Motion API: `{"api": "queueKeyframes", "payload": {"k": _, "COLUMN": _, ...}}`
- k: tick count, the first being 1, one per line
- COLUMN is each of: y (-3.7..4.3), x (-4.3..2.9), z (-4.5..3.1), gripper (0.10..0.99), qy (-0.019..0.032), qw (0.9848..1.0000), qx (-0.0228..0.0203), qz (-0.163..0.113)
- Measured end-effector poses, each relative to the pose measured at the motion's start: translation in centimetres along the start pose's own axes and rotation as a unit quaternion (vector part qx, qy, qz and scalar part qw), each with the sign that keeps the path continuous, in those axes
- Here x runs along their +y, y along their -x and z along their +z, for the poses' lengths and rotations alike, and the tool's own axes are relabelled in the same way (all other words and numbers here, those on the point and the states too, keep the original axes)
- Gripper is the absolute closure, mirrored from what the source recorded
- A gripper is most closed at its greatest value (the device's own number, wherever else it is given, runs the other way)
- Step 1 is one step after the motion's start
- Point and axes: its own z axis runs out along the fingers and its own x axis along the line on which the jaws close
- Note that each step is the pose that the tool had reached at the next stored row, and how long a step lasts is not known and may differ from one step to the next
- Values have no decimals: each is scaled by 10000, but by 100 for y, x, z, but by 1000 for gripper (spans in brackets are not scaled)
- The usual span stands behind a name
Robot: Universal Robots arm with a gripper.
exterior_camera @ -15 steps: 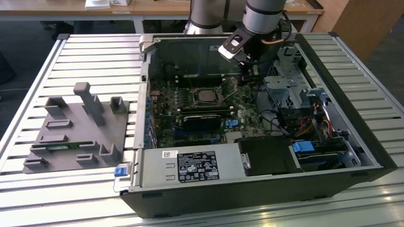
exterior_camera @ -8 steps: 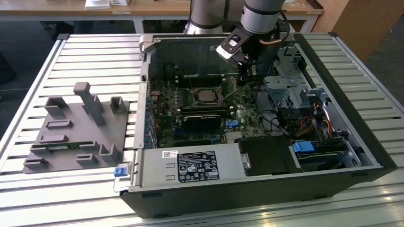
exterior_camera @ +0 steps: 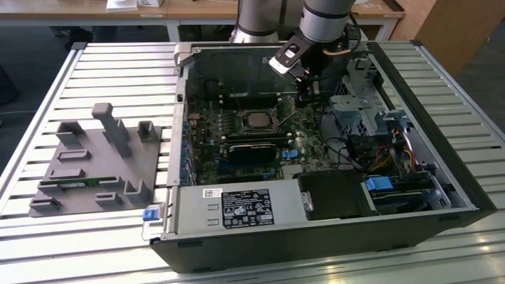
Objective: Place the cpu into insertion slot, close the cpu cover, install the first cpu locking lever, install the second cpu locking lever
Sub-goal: 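Close the cpu cover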
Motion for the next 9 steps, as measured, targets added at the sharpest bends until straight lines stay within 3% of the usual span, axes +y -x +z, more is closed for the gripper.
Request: {"api": "queueKeyframes", "payload": {"k": 9, "y": 0, "x": -14, "z": 0, "gripper": 980, "qy": 0, "qw": 10000, "qx": 0, "qz": 0}}
